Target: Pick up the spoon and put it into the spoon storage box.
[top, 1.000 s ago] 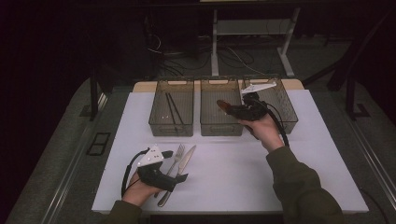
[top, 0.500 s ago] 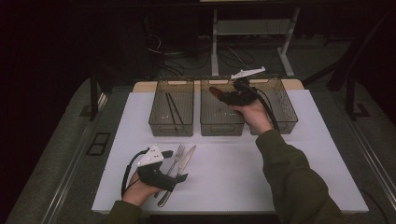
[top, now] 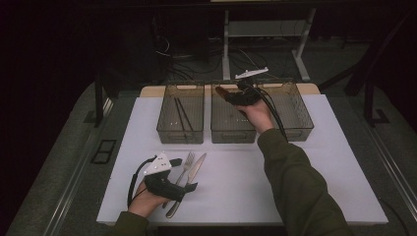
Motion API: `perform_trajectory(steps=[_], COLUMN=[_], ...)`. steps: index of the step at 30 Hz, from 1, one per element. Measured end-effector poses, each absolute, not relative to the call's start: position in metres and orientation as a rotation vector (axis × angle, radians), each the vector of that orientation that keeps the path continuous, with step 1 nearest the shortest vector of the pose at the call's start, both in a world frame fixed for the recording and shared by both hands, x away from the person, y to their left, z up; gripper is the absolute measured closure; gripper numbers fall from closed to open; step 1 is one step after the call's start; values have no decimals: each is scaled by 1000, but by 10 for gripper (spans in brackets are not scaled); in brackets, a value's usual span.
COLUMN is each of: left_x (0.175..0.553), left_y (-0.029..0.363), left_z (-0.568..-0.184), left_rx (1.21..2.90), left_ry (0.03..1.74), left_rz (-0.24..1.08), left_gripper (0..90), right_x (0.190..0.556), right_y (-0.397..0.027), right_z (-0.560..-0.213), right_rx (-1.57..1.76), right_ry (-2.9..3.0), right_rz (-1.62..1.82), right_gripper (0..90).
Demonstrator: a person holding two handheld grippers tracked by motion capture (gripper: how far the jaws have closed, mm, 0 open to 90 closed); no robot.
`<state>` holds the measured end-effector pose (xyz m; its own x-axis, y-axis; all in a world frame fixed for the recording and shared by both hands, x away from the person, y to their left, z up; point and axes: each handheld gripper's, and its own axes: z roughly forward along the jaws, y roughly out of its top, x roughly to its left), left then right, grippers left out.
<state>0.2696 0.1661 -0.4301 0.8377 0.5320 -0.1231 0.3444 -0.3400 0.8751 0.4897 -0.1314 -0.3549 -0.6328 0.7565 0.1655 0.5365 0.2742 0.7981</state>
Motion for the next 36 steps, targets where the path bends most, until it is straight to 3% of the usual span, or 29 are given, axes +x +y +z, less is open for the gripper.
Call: perform_trajectory(steps=[13,15,21,36], left_x=[269,269,270,270], left_y=[165,165,166,168], left_z=[-431,-430,-431,-432], left_rx=[1964,1964,1969,1969], left_ry=[647,647,645,658], left_rz=[216,217,219,225], left_gripper=[0,0,0,0], right_x=[495,494,487,453], right_y=[-120,-120,-127,-162], right_z=[-380,-381,-377,-358], right_rx=[1267,1266,1245,1169], right_ry=[2409,2405,2394,2368], right_rz=[1109,1088,1143,1336], right_gripper=[792,689,545,385])
